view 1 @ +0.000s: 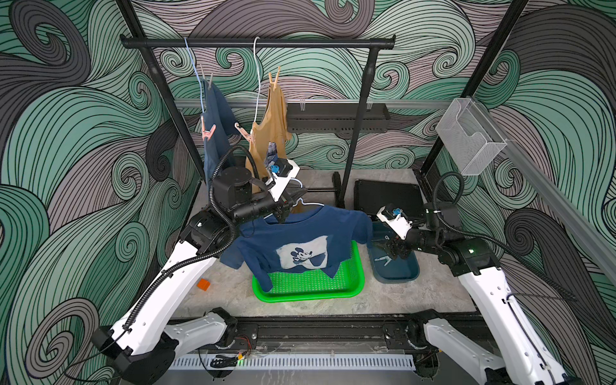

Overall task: Remove the clothespins securing t-shirts to the hanger
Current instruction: Remove the T-shirt from the hanger.

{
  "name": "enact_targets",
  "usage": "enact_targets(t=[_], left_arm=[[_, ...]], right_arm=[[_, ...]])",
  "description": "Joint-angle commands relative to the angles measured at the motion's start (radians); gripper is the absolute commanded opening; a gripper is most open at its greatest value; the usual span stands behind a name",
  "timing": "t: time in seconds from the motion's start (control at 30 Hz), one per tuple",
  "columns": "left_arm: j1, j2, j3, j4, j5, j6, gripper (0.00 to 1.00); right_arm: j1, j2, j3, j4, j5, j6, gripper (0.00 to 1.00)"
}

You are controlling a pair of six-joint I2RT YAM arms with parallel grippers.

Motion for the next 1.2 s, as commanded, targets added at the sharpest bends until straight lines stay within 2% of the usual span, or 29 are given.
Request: enact_targets(t=[0.0, 0.17, 0.27, 0.43, 0.7, 1.17], left_arm=[[0.006, 0.002, 0.038, 0.056, 0.036, -0.025, 0.00], [0.006, 0.002, 0.039, 0.064, 0.045, -0.034, 0.00], [0.006, -0.002, 0.037, 0.063, 0.045, -0.035, 0.00], [0.006, -0.008, 0.039, 0.049, 0.035, -0.029, 0.00], [0.025, -0.018, 0.051, 0.019, -0.001, -0.001, 0.00], [0.079, -0.060, 0.082, 0.018, -0.060, 0.004, 0.00]], right_arm=[[0.018, 0.020, -0.017, 0.097, 0.057, 0.050, 0.79], [0.047, 0.062, -0.046, 0.178, 0.099, 0.076, 0.76], [0.060, 0.079, -0.060, 0.222, 0.136, 0.091, 0.68], [0.062, 0.086, -0.054, 0.228, 0.169, 0.092, 0.39], [0.060, 0.046, -0.110, 0.218, 0.230, 0.090, 0.02], [-0.060, 0.049, -0.175, 0.313, 0.357, 0.347, 0.00]])
